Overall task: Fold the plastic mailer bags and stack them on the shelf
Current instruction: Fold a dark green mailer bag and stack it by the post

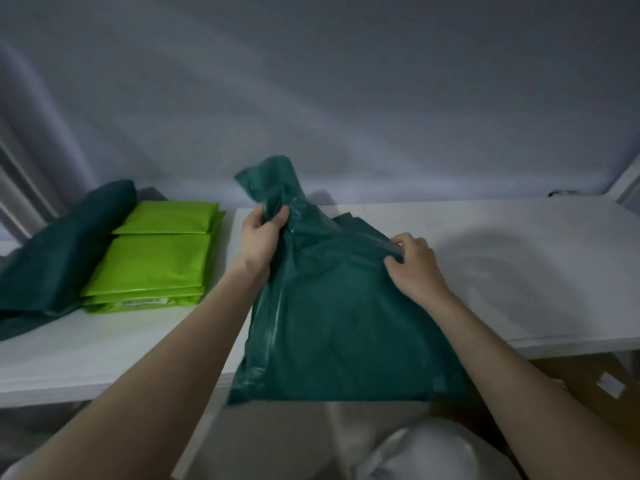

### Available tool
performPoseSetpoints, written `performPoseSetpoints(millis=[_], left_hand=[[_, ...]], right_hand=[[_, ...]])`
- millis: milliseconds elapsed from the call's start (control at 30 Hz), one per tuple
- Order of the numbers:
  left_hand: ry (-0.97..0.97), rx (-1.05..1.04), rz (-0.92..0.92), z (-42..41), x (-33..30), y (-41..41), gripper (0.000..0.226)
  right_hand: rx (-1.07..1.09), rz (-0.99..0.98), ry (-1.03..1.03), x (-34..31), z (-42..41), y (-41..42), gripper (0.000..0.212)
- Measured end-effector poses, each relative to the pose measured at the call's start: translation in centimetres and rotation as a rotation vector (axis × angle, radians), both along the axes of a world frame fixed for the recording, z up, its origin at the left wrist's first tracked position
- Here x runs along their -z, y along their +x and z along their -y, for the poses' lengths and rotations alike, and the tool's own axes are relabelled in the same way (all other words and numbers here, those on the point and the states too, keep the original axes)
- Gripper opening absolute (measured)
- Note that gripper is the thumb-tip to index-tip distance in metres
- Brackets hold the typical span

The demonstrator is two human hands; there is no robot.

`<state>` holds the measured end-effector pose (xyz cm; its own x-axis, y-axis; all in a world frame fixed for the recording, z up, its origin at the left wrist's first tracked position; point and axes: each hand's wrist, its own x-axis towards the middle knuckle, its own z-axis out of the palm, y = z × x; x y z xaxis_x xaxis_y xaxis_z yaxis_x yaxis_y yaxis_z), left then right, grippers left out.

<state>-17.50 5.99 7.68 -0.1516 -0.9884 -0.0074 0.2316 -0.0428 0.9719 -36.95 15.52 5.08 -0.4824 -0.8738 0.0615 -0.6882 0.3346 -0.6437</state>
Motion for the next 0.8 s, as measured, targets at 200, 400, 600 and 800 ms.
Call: performPoseSetpoints(millis=[200, 400, 600, 800], left_hand=[[-0.078, 0.123, -0.141, 0.0, -3.7, 2.8, 0.016], [-0.04, 0.138, -0.226, -0.2, -5.9, 5.3, 0.031], [-0.237, -0.143, 0.033, 0.3, -5.8, 7.2, 0.018], [-0.308, -0.202, 0.143, 1.1, -5.0, 8.6, 0.021]], right_hand=[[0.153, 0.243, -0.019, -2.9, 0.6, 0.5, 0.056], [0.292, 0.628, -0.01, -5.3, 1.1, 1.0, 0.054], [0.357, 0.735, -0.323, -5.7, 1.0, 1.4, 0.031], [0.278, 0.754, -0.567, -7.2, 0.1, 1.4, 0.036]])
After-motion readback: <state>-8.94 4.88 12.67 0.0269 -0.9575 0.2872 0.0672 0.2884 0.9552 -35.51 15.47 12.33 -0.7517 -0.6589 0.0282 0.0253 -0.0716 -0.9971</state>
